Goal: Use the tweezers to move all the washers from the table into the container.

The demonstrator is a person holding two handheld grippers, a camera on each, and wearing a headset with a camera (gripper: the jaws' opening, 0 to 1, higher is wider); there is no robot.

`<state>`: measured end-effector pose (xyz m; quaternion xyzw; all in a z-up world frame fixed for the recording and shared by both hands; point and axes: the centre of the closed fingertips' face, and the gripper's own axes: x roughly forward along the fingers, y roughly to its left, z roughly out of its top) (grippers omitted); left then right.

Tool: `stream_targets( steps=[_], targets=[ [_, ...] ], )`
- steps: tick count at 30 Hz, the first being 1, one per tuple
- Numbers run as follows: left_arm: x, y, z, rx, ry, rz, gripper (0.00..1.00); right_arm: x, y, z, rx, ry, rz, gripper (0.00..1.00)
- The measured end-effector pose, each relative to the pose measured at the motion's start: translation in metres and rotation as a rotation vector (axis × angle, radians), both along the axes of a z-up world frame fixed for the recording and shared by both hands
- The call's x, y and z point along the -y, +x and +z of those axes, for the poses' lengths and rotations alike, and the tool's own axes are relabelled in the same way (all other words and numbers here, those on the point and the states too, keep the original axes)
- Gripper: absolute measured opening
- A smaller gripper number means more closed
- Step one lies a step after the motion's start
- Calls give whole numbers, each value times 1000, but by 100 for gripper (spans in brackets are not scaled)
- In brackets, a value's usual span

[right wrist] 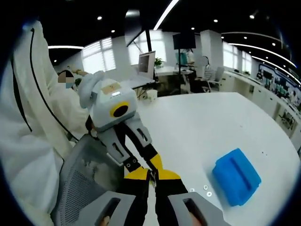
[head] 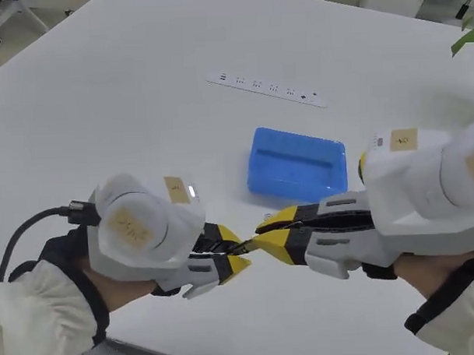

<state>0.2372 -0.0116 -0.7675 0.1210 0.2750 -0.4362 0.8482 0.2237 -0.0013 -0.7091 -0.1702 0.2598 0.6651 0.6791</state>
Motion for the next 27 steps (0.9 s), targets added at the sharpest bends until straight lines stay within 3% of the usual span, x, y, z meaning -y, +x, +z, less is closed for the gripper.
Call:
stream_targets(
  steps=[7, 16, 21, 27],
  targets=[
    [7, -6, 3, 46, -35, -54, 2, -2, 0, 3, 7, 16, 16, 0],
    [6, 2, 12, 101, -68, -3, 1, -4, 8, 9, -20, 78, -36, 1],
    [8, 7, 18, 138, -79, 4, 1, -5, 8, 6, -18, 68, -40, 2],
    [10, 9, 17, 128, -94, 12, 1, -5, 9, 5, -17, 71, -52, 1]
  ],
)
